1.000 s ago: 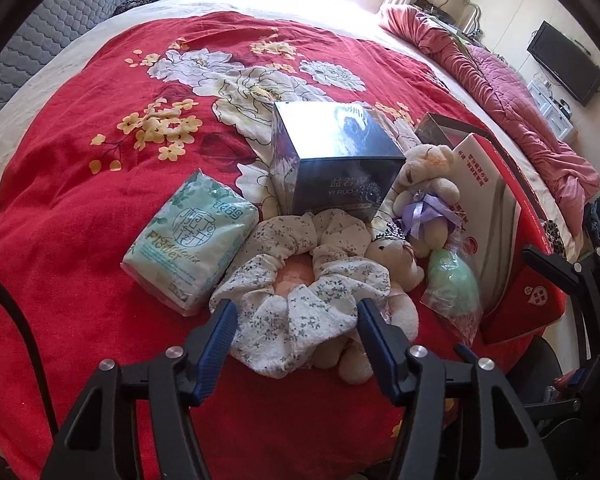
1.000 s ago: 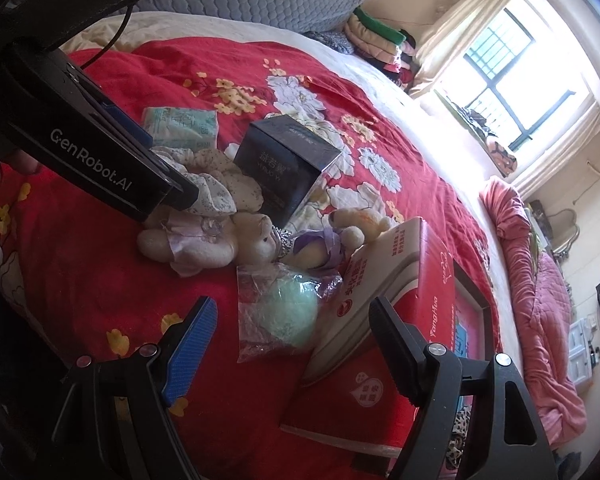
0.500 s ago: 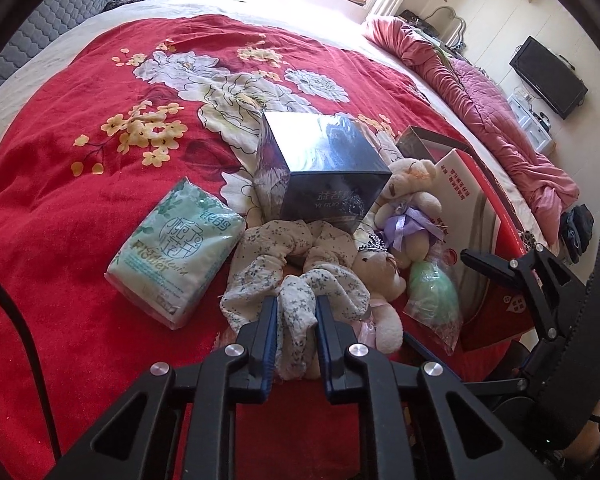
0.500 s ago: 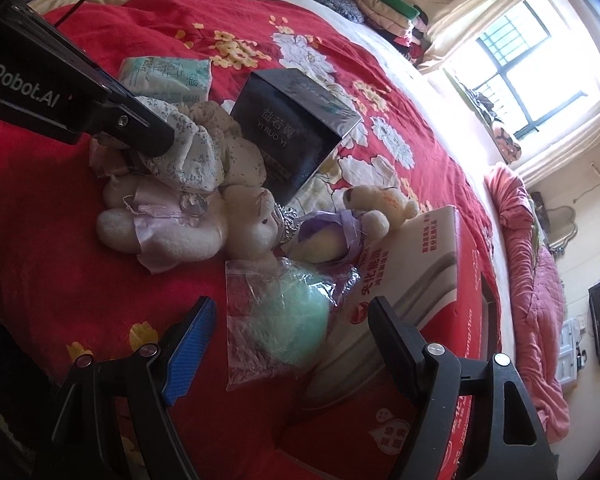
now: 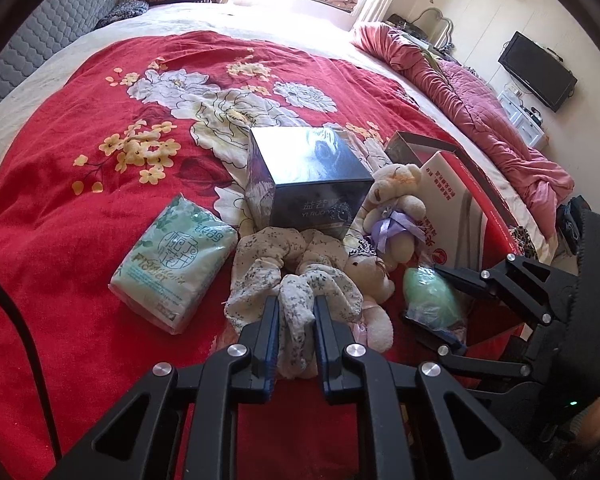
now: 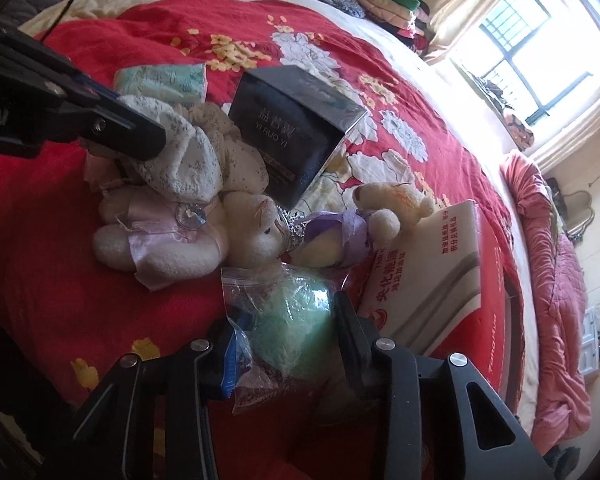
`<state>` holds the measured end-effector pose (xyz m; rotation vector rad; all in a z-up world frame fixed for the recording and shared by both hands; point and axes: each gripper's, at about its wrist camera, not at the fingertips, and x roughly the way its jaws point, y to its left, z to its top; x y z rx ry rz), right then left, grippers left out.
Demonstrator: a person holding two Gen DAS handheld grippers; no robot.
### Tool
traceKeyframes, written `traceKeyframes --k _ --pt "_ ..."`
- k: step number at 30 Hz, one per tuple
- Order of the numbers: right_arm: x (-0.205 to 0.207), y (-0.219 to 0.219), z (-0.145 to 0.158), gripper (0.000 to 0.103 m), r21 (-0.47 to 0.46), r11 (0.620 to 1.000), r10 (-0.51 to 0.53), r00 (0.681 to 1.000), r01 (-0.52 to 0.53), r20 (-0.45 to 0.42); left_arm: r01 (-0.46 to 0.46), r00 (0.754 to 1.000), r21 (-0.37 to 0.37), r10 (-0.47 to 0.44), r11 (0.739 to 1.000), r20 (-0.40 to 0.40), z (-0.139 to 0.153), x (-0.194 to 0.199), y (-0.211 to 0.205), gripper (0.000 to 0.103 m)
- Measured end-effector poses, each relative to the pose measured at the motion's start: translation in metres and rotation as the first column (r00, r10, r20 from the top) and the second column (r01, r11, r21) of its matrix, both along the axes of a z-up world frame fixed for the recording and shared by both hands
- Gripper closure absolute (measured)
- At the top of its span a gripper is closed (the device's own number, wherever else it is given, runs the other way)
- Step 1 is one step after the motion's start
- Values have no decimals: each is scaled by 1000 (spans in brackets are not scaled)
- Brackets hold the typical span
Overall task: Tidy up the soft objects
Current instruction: 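Grasp the white floral scrunchie with left tool while right grasps the bagged green ball, then carry the scrunchie with left tool while right carries the bagged green ball over the tray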
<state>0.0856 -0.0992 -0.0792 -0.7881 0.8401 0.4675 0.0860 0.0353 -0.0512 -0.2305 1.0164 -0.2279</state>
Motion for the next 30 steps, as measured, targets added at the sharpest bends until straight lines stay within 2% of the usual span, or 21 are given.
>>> traceKeyframes --k 4,6,9,19,30 --pt "-5 -22 24 61 200 979 -21 997 35 -70 -3 1000 4 3 1000 19 7 -4 -1 87" --pt "-7 -30 35 61 299 953 -20 996 47 -92 -9 1000 5 9 1000 30 10 -6 0 87" --pt "-5 -42 49 61 399 913 -41 993 81 -107 -17 999 2 17 1000 50 17 -11 1 87" --pt "-20 -51 72 61 470 879 -53 995 86 -83 -26 997 38 24 999 73 35 -23 -10 88" --pt "-24 -73 99 61 556 827 -80 996 82 -29 -65 986 66 53 996 161 80 -35 -28 88"
